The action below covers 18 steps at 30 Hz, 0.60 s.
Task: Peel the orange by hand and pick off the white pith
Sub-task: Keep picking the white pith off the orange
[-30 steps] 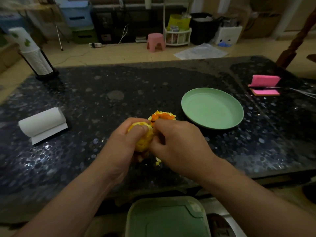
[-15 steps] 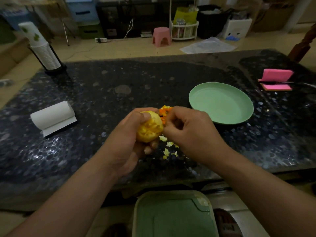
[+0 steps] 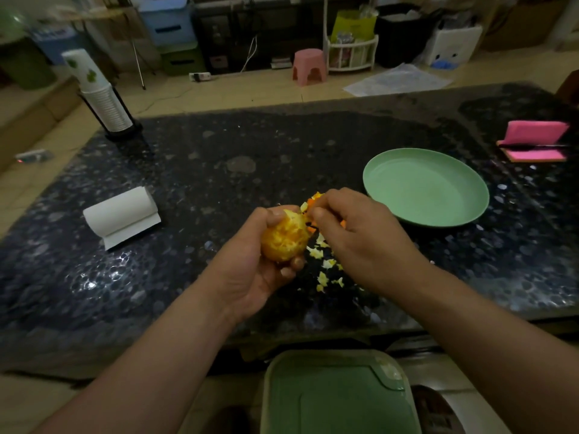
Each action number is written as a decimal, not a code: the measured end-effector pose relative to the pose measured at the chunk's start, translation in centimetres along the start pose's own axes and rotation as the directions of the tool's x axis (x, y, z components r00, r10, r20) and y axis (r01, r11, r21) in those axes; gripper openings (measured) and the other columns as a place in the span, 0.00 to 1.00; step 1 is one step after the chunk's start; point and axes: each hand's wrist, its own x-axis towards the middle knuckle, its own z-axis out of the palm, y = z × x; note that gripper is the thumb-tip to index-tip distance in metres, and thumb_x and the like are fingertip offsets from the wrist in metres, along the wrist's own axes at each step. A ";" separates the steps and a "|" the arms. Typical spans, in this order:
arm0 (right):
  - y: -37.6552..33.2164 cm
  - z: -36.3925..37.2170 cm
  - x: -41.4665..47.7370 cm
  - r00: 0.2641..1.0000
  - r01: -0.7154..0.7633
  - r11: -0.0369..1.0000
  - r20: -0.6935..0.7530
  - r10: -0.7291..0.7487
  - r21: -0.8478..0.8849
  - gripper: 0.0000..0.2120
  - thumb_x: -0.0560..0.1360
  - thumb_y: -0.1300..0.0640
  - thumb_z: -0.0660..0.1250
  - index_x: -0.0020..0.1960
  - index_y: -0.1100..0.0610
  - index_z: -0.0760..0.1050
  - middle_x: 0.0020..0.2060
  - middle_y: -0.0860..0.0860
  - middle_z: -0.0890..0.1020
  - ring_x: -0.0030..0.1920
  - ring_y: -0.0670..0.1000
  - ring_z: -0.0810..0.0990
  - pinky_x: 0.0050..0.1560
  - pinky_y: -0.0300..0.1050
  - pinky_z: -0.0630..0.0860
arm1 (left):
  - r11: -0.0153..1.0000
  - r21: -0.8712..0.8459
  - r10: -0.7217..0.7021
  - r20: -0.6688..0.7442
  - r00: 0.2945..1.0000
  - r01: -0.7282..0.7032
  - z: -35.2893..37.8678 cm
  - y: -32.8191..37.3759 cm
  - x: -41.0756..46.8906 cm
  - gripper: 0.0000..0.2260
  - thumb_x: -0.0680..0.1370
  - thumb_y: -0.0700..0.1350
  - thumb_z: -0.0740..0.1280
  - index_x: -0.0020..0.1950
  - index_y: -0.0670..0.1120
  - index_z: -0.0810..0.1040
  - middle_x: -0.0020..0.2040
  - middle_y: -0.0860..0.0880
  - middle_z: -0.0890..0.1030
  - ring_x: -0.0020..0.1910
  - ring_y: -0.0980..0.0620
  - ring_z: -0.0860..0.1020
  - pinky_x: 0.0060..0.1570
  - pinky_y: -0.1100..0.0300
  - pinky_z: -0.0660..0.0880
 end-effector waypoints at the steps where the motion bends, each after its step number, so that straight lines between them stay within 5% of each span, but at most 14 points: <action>1: -0.2 -0.1 -0.1 0.999 0.037 0.999 -0.012 -0.037 -0.018 0.07 0.84 0.49 0.65 0.50 0.46 0.80 0.43 0.42 0.79 0.46 0.42 0.78 0.46 0.46 0.75 | 1.000 0.006 0.003 -0.003 1.000 -0.003 -0.1 0.0 0.1 0.17 0.82 0.50 0.63 0.67 0.46 0.81 0.50 0.42 0.82 0.33 0.49 0.75 0.25 0.63 0.70; 8: -0.6 -1.0 -1.0 0.984 0.176 0.976 0.023 -0.174 -0.129 0.07 0.80 0.50 0.72 0.58 0.47 0.82 0.47 0.42 0.84 0.47 0.44 0.81 0.48 0.50 0.81 | 0.993 0.107 0.041 0.007 0.999 -0.042 0.1 0.0 0.3 0.17 0.83 0.50 0.62 0.69 0.46 0.79 0.52 0.41 0.82 0.34 0.50 0.76 0.28 0.61 0.72; 14: -0.8 -1.0 -1.3 0.949 0.309 0.899 0.042 -0.312 -0.309 0.04 0.78 0.51 0.69 0.48 0.52 0.79 0.39 0.47 0.81 0.38 0.52 0.79 0.38 0.52 0.78 | 0.957 0.275 0.103 -0.021 0.994 -0.094 0.3 -0.4 0.0 0.13 0.83 0.49 0.63 0.63 0.47 0.81 0.47 0.43 0.82 0.34 0.50 0.76 0.30 0.58 0.72; 18: -1.5 -0.8 -1.4 0.942 0.308 0.876 -0.011 -0.336 -0.372 0.06 0.74 0.57 0.68 0.41 0.53 0.71 0.33 0.46 0.73 0.32 0.51 0.70 0.32 0.46 0.67 | 0.945 0.301 0.137 -0.015 0.990 -0.126 0.5 -0.8 0.2 0.11 0.82 0.49 0.65 0.60 0.48 0.82 0.45 0.44 0.82 0.35 0.48 0.76 0.30 0.58 0.71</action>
